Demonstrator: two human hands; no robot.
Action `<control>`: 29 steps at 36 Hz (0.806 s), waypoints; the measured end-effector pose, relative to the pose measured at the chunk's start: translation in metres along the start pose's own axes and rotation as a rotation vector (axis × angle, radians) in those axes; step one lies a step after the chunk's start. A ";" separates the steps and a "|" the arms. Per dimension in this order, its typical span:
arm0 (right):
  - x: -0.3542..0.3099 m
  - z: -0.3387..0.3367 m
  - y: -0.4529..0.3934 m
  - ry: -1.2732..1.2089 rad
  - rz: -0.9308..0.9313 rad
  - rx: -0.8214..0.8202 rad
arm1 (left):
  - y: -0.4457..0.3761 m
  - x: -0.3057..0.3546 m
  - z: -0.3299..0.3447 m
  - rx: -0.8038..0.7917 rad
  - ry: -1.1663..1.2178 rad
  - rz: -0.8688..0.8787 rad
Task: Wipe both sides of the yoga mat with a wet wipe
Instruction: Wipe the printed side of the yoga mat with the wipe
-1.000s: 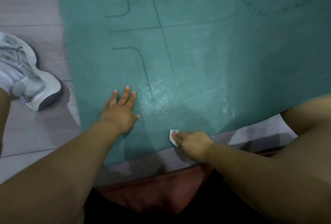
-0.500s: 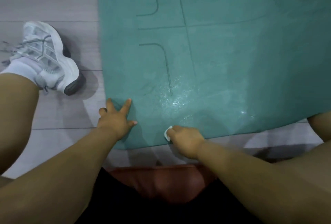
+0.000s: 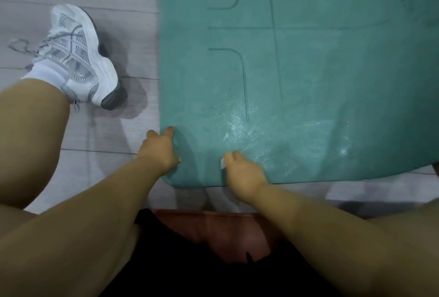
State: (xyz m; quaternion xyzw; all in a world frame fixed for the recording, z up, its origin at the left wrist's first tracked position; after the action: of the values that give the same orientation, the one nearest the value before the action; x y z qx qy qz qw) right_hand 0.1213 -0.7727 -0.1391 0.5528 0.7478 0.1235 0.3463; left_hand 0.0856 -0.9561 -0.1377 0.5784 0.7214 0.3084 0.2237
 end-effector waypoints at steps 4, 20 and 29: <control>-0.037 0.012 0.000 0.159 -0.324 -0.134 | 0.001 -0.003 -0.001 -0.001 0.045 0.021; -0.047 0.019 -0.017 -0.059 -0.234 0.063 | -0.031 -0.011 -0.024 0.151 0.214 0.128; 0.061 -0.077 -0.068 -0.120 0.132 0.360 | -0.048 -0.014 -0.030 0.202 0.285 0.150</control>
State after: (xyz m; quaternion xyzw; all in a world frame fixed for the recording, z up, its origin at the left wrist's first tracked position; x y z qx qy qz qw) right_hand 0.0118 -0.7261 -0.1445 0.6600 0.6978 -0.0229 0.2772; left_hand 0.0349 -0.9821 -0.1507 0.6004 0.7281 0.3289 0.0365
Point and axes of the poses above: each hand's wrist, its own y-axis away from the middle knuckle, its own z-axis out of the palm, x = y × z, the point moved 9 cm from there along -y, towards the middle knuckle, and after that the axes turned 7 degrees about -y, right-handed, at the moved point
